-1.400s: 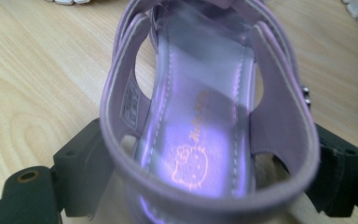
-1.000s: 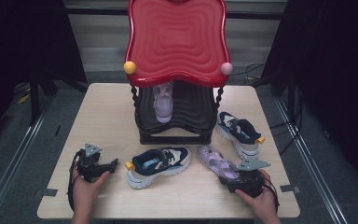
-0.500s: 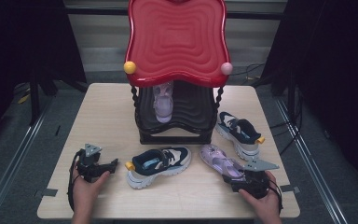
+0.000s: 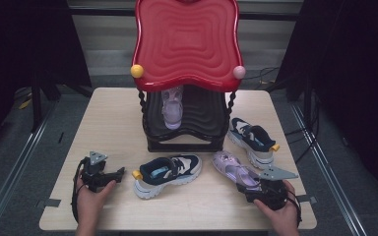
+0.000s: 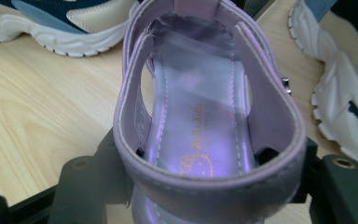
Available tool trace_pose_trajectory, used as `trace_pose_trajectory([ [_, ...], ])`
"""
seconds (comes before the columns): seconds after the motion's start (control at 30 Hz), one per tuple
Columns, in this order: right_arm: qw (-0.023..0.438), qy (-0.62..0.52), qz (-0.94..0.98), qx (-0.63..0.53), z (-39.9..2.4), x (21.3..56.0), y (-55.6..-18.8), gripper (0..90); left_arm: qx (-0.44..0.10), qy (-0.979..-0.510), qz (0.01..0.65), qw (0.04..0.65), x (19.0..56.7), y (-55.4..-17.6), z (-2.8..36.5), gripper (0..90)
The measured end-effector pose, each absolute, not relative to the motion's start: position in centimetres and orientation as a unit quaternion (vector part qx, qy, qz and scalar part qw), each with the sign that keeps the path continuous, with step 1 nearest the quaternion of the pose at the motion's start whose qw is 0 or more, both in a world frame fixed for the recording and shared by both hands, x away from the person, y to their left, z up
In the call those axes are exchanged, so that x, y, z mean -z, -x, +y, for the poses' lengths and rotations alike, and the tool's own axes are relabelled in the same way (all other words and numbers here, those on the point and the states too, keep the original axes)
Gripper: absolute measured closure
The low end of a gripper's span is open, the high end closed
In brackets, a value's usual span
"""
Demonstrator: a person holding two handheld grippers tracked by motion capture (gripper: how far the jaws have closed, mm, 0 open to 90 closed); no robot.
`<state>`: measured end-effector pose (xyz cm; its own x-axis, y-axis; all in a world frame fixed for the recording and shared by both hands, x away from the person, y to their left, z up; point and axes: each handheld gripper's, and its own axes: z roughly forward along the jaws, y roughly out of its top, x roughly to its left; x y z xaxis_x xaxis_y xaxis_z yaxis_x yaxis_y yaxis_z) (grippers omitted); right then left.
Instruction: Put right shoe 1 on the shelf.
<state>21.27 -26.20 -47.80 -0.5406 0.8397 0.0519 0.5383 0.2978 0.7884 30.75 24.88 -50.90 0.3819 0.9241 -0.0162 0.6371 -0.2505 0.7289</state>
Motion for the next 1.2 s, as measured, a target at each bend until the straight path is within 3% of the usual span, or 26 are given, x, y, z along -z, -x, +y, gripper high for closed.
trace_pose_trajectory([
  [1.2,0.224,-0.437,0.744,-0.453,-22.7,40.8,-21.0,36.8,-0.215,-0.761,0.513,0.335,50.9,-30.7,24.9,17.6],
])
